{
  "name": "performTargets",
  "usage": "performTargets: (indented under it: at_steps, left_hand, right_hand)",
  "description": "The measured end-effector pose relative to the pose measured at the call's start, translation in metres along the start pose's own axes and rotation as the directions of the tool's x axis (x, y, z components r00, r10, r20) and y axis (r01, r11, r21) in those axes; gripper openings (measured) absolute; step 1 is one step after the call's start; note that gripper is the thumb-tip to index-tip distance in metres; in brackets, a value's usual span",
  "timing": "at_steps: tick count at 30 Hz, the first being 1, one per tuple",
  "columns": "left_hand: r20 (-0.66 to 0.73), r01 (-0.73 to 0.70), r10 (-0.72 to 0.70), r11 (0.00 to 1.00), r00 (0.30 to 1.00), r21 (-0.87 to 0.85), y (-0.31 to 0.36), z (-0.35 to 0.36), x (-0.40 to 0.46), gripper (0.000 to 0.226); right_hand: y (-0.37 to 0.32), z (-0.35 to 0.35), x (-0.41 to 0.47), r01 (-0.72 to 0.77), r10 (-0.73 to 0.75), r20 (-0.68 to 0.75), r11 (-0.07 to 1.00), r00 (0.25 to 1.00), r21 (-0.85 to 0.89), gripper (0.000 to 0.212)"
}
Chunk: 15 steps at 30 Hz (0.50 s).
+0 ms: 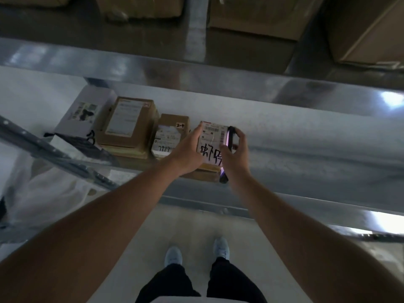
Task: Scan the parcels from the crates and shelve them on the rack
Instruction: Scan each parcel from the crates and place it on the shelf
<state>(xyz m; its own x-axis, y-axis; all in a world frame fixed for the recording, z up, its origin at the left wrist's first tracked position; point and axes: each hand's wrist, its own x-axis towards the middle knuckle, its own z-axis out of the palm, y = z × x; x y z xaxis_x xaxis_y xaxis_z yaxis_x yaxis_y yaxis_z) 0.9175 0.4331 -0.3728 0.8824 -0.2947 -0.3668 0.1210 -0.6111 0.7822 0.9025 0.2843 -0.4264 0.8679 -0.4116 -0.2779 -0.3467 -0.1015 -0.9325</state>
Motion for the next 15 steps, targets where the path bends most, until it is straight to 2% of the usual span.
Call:
performTargets:
  at_steps: [6,15]
  left_hand:
    - [0.023,0.044,-0.045,0.999,0.999,0.017,-0.005,0.001,0.007,0.105]
    - [-0.033,0.074,-0.071,0.994,0.997,0.08,-0.009,0.002,0.016,0.095]
  right_hand:
    - [0.009,0.007,0.007,0.015,-0.015,0.006,0.999,1.0,-0.035,0.053]
    - [0.015,0.017,0.018,0.04,-0.04,0.007,0.997,0.999,-0.061,0.055]
